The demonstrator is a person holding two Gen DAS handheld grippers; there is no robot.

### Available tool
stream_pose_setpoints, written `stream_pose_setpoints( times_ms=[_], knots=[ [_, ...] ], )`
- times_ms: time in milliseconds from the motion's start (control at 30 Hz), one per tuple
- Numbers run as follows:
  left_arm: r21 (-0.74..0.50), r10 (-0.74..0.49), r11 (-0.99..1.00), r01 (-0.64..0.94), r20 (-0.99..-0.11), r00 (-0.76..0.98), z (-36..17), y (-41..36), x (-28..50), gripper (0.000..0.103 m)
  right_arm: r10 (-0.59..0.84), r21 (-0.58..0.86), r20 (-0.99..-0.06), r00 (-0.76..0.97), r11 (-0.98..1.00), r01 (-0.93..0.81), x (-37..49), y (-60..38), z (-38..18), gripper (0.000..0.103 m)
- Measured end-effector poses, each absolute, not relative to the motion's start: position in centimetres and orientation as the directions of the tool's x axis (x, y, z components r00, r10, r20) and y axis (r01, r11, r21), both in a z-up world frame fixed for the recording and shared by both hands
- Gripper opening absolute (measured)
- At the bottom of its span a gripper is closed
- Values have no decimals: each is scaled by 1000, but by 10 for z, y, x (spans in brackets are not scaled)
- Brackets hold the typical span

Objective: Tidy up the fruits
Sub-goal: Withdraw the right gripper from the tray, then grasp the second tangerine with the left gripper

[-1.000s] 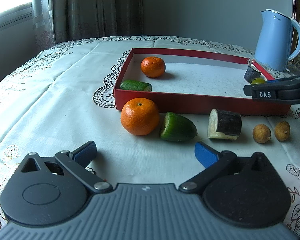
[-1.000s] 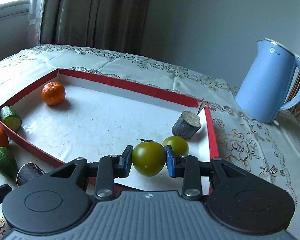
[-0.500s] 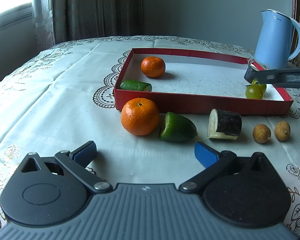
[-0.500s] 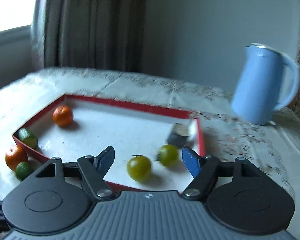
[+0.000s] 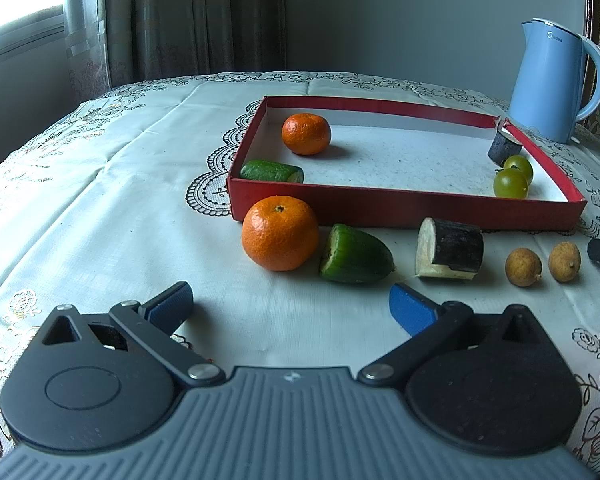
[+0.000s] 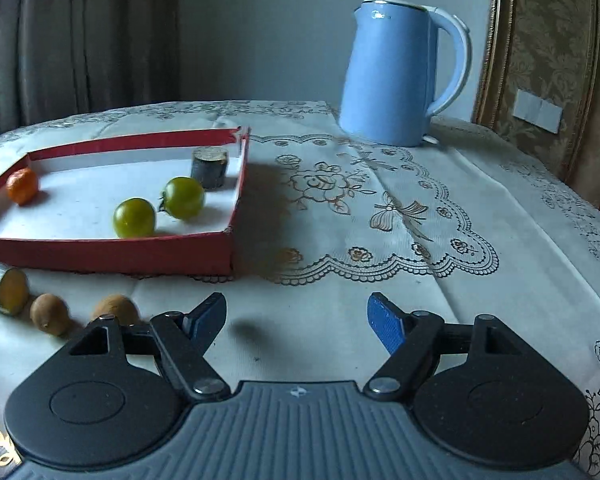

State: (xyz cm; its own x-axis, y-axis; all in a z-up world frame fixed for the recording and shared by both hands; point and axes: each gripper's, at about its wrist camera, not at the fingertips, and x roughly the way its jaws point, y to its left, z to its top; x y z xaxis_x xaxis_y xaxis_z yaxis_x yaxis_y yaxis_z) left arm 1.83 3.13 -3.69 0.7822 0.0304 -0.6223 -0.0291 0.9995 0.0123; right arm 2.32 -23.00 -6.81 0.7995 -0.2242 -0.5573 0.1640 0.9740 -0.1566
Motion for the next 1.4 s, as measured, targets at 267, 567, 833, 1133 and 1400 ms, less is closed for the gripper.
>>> stream_pose_setpoints(
  times_ms=[267, 567, 833, 1133, 1400],
  knots=[
    [11, 36, 999, -37, -617, 786, -37, 31, 18, 103, -233, -151, -550, 802, 972, 179, 28, -233, -73, 82],
    [-3, 74, 995, -95, -603, 794, -26, 53, 17, 103, -183, -44, -541, 821, 981, 190, 23, -247, -70, 83],
    [3, 64, 997, -78, -607, 792, -17, 76, 32, 103, -189, -60, -559, 808, 980, 188, 26, -245, -72, 85],
    [-22, -16, 1000, 3, -617, 787, -18, 70, 49, 103, -200, -73, -568, 799, 978, 194, 28, -245, -73, 86],
    [-94, -58, 996, -3, -634, 771, -25, 81, 54, 101, -208, -81, -570, 795, 977, 197, 29, -244, -74, 88]
  ],
)
